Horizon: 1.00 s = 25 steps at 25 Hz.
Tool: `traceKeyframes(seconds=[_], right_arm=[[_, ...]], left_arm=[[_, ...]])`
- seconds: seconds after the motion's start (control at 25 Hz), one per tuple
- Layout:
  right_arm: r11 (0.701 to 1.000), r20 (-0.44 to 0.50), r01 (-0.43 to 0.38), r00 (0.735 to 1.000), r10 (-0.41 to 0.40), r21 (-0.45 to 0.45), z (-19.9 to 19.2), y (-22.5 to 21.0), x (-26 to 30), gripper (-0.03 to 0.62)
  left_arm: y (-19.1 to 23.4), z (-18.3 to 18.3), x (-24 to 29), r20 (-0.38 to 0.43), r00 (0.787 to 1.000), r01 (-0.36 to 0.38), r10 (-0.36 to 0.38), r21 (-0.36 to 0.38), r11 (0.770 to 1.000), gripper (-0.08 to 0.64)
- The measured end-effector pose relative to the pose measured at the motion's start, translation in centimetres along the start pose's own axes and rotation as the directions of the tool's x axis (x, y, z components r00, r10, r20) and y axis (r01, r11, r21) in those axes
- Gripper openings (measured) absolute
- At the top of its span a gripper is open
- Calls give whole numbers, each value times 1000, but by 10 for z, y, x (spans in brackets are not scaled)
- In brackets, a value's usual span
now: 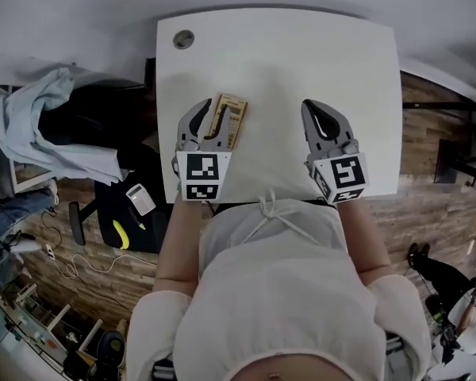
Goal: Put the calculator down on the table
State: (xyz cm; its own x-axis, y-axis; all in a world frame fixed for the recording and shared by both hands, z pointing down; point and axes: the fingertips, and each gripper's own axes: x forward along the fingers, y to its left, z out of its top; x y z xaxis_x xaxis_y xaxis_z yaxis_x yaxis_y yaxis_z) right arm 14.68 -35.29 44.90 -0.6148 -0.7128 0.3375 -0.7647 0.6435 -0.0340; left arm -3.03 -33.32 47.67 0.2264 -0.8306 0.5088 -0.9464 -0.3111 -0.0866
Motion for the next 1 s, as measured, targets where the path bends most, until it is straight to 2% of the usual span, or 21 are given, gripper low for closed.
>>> traceKeyframes(seconds=[0.08, 0.28, 0.6, 0.84, 1.0], right_arm=[[1000, 33, 9, 999, -9, 1, 11, 0, -7, 6], [999, 96, -11, 995, 16, -53, 36, 14, -25, 6], [998, 186, 18, 983, -8, -57, 69, 22, -58, 5], [997, 247, 50, 968, -35, -57, 90, 23, -76, 5], [997, 277, 46, 960, -29, -55, 101, 23, -83, 4]], left_arm=[[-2, 21, -11, 47, 999, 26, -26, 4, 1000, 69], [-3, 69, -47, 177, 982, 49, -58, 54, 997, 25], [-8, 122, -104, 341, 933, 76, -113, 122, 990, 18], [-9, 148, -125, 405, 905, 107, -130, 79, 991, 18], [-12, 157, -136, 438, 889, 105, -131, 83, 991, 18]])
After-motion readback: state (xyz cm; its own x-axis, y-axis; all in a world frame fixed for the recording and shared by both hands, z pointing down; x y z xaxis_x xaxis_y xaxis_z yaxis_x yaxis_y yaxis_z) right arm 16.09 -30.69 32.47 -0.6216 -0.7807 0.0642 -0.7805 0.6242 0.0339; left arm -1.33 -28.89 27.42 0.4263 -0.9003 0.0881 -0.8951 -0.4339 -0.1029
